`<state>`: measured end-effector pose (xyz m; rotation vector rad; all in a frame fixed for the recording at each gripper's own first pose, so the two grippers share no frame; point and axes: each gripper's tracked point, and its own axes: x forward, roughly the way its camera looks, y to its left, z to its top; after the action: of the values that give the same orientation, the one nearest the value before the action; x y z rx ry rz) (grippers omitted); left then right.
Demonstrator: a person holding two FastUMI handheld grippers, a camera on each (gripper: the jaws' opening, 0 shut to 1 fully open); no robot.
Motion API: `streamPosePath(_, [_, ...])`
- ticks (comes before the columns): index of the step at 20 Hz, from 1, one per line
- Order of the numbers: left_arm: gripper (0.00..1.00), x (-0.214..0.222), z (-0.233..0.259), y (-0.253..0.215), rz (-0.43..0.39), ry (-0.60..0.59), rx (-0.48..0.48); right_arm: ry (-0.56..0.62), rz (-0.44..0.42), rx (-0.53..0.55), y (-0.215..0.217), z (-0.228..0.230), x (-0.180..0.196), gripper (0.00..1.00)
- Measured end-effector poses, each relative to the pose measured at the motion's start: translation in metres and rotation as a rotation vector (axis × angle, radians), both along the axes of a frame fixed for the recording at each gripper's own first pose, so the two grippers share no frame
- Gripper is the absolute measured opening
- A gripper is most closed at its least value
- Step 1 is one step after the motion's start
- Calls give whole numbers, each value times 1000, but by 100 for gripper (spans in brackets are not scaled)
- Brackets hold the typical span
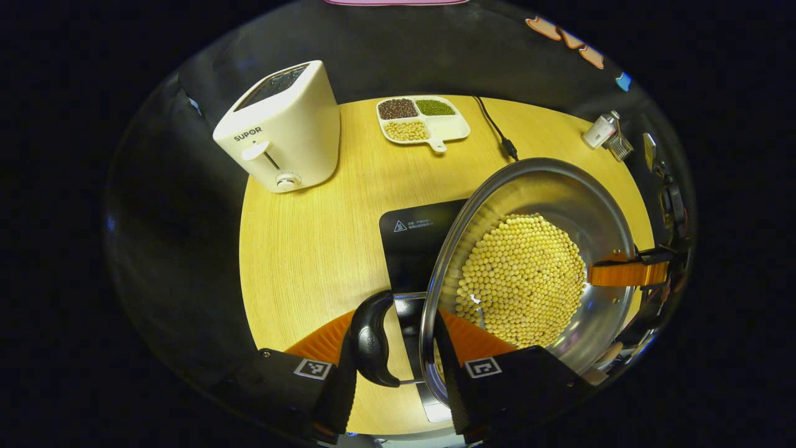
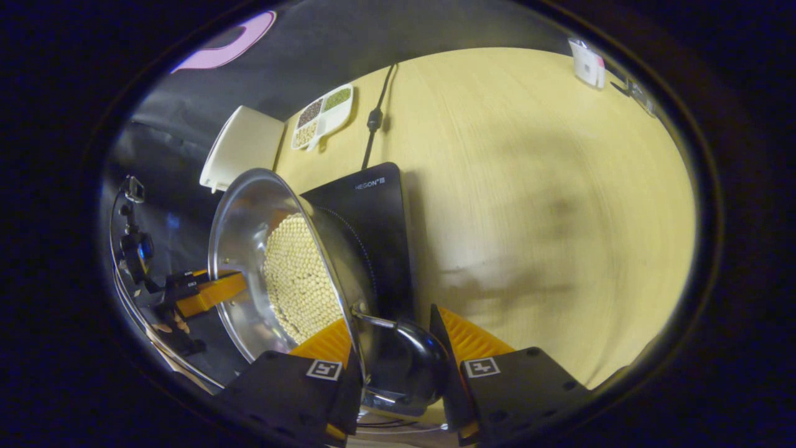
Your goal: First push the handle of the pot to place it horizontally, then grasp the pot with both hands and set it on the induction cooktop.
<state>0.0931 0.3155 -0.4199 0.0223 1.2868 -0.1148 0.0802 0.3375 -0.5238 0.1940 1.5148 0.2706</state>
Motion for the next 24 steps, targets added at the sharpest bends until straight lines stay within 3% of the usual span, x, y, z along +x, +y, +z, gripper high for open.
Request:
streamPosePath(5, [65,-3,-6,1,29,11,-6,-15,7,0,1,1,4,51])
streamPosePath(6, [67,-4,-5,1,33,12,-7,-24,9,-2,0,3,4,56])
streamPosePath(9, [70,-4,-6,2,28,3,-8,-35,15,4,1,1,5,52])
streamPosePath(10, [70,-4,-6,1,29,1,-9,-36,20,6,2,0,5,58])
streamPosePath(11, [70,-5,-6,1,30,0,-11,-39,21,9,1,0,6,54])
streamPosePath(12, [71,-6,-6,1,34,-3,-12,-42,22,9,2,-2,6,60])
streamPosePath(14, [72,-7,-4,1,47,-20,-10,-60,26,6,-2,0,9,58])
streamPosePath(16, [77,-7,2,0,54,-70,-6,-92,32,25,-5,7,12,67])
streamPosePath(17, [76,-6,9,-4,66,-100,-15,-130,31,32,-7,12,17,82])
streamPosePath(19, [100,-6,18,-10,104,-158,-23,-212,26,60,-12,30,27,94])
streamPosePath(20, [98,-7,24,-7,126,-179,-9,-259,23,68,-14,39,31,94])
streamPosePath(21, [99,-7,27,-8,148,-200,-1,-300,24,69,-19,47,34,100])
streamPosePath(22, [99,-11,36,-8,168,-221,6,-335,26,67,-24,55,35,93])
streamPosePath(23, [99,-13,42,-7,187,-237,13,-369,28,60,-30,63,36,100])
streamPosePath(24, [99,-16,48,-8,203,-252,17,-400,29,52,-37,73,36,93])
